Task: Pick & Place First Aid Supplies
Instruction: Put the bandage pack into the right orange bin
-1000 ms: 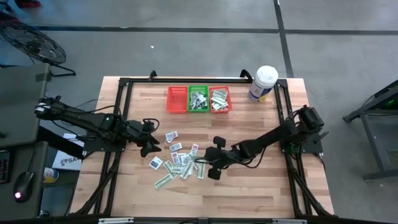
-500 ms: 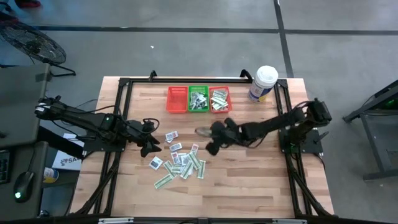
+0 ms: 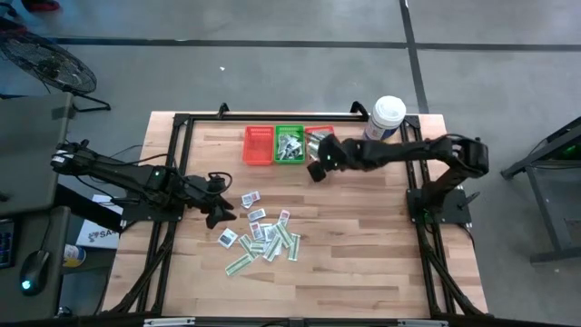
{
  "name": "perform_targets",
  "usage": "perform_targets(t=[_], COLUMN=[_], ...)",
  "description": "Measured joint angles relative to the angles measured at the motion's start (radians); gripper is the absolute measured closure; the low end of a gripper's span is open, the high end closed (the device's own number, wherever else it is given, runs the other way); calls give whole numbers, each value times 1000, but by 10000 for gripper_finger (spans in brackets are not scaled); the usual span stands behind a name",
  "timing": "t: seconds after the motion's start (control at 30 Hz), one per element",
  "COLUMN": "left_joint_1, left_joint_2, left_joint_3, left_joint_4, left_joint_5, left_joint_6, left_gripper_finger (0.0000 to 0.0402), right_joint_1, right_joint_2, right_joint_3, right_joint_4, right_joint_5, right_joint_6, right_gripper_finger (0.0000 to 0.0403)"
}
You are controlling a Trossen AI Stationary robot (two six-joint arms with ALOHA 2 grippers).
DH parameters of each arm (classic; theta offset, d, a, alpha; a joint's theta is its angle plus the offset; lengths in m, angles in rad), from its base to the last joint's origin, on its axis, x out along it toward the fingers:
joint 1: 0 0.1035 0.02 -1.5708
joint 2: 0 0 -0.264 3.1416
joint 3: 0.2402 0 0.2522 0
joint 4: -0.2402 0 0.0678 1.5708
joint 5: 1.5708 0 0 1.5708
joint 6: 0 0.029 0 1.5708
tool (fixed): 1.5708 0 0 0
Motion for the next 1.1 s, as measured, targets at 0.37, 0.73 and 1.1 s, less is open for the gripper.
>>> perform_targets(t=[0.37, 0.73, 1.1], left_joint_1=[0, 0, 0], left_joint_2=[0, 0, 0], left_joint_3=[0, 0, 0], left_joint_4=[5, 10, 10], left_joint_5=[-43, -71, -87], left_joint_6=[-26, -44, -60], left_gripper_finger=[161, 161, 161], right_joint_1=[-209, -266, -282], right_joint_2=[34, 137, 163], right_joint_3=[0, 0, 0], right_joint_4=[17, 84, 79], right_joint_5=[-171, -240, -273], right_joint_6=[-25, -51, -111], right_gripper_finger=[403, 403, 396])
